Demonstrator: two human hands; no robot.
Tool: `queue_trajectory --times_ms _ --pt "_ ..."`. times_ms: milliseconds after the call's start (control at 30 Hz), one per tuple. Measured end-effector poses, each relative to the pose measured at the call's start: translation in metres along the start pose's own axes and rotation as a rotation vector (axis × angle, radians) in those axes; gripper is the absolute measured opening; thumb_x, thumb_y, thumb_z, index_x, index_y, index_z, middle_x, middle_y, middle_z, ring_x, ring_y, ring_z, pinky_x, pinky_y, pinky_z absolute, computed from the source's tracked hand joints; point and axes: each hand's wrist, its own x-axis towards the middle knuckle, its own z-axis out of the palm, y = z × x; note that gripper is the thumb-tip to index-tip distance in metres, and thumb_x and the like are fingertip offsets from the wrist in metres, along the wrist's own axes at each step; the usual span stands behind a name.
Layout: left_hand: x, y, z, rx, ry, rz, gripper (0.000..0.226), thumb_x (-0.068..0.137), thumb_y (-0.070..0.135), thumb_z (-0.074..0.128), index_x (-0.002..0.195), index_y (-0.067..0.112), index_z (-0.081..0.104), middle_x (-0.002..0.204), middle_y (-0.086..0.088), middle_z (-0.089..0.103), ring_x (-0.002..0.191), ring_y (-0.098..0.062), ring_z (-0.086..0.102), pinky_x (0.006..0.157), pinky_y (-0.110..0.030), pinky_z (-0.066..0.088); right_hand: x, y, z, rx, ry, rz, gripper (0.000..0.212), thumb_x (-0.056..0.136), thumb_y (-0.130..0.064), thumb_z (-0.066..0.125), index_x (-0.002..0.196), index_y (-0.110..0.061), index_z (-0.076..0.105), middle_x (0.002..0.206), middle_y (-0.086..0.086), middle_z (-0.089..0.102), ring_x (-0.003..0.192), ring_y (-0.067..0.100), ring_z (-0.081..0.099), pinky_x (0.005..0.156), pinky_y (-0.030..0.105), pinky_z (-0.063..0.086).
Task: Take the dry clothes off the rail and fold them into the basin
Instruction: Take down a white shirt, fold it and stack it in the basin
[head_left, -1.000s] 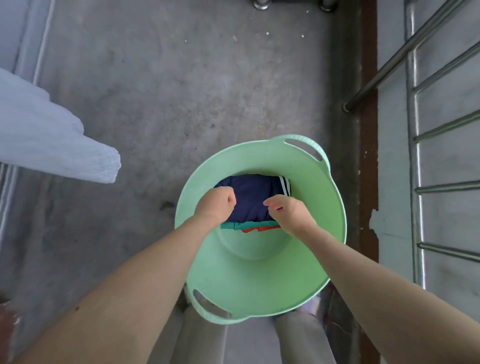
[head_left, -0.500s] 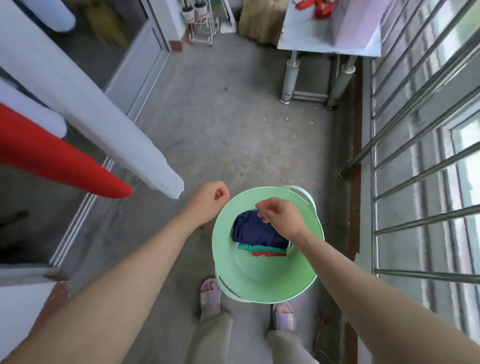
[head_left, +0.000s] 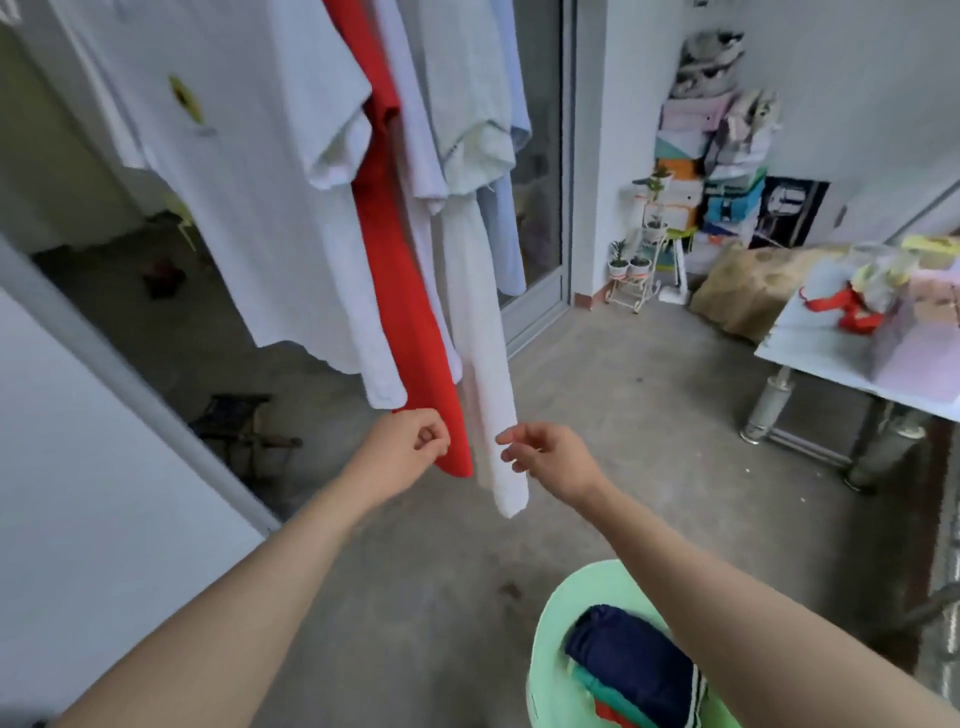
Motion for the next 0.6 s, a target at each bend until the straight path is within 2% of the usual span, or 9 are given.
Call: queue_trajectory --times_ms 100,167,233,333,433,467,600 --pt "-0.019 -0.006 -0.045 0.016 0.075 -0.034 0.013 0.082 0.004 0.061 0.073 0.013 0.065 0.075 0.001 0.067 0.073 -0.019 0.062 0.068 -0.022 0.046 0.006 -0.046 0.014 -0.015 -0.053 -0.085 0.018 0.089 -0.005 0.056 0.092 -0.019 0.067 0.079 -0.007 0.066 0.065 0.004 0.058 0.057 0.004 0.040" --pt "-0.026 -0.007 -0.074 0.037 0.121 -0.040 0.013 0.083 0.009 0.062 0.074 0.017 0.065 0.076 0.006 0.067 0.073 -0.014 0.063 0.069 -0.021 0.046 0.010 -0.076 0.022 -0.028 -0.060 -0.152 0.021 0.090 -0.009 0.058 0.084 -0.028 0.065 0.077 -0.013 0.064 0.066 0.002 0.058 0.060 0.007 0.040" --pt "-0.027 -0.005 -0.098 0.074 0.155 -0.030 0.013 0.085 0.015 0.062 0.075 0.022 0.064 0.077 0.012 0.065 0.076 -0.009 0.062 0.071 -0.022 0.047 0.017 -0.101 0.026 -0.030 -0.037 -0.211 0.020 0.091 -0.012 0.058 0.084 -0.030 0.065 0.077 -0.014 0.063 0.067 0.002 0.057 0.062 0.010 0.041" --pt "-0.023 0.006 -0.133 0.090 0.224 0.012 0.013 0.089 0.016 0.060 0.080 0.026 0.062 0.083 0.016 0.061 0.082 -0.005 0.060 0.074 -0.020 0.047 0.025 -0.147 0.023 -0.029 0.025 -0.313 0.012 0.092 -0.019 0.058 0.096 -0.025 0.068 0.083 -0.013 0.063 0.073 0.005 0.058 0.071 0.019 0.047" --pt "-0.015 0.023 -0.165 0.076 0.315 0.082 0.009 0.090 0.014 0.058 0.091 0.022 0.062 0.091 0.012 0.059 0.088 -0.004 0.057 0.074 -0.010 0.042 0.034 -0.198 0.013 -0.007 0.113 -0.400 0.020 0.094 -0.026 0.053 0.110 -0.022 0.064 0.093 -0.010 0.062 0.090 0.013 0.061 0.087 0.032 0.050" --pt "-0.010 0.029 -0.178 0.068 0.352 0.111 0.010 0.090 0.014 0.057 0.095 0.021 0.062 0.096 0.011 0.058 0.091 -0.004 0.056 0.077 -0.011 0.043 0.036 -0.218 0.009 0.005 0.159 -0.432 0.023 0.094 -0.027 0.051 0.114 -0.023 0.062 0.097 -0.008 0.061 0.095 0.016 0.061 0.089 0.035 0.050" --pt "0.011 0.053 -0.218 0.025 0.465 0.185 0.022 0.092 0.016 0.056 0.113 0.021 0.059 0.114 0.009 0.050 0.102 -0.003 0.052 0.086 -0.017 0.038 0.045 -0.284 -0.006 0.105 0.320 -0.544 0.026 0.096 -0.031 0.047 0.119 -0.019 0.053 0.102 -0.001 0.060 0.093 0.017 0.059 0.089 0.039 0.050"
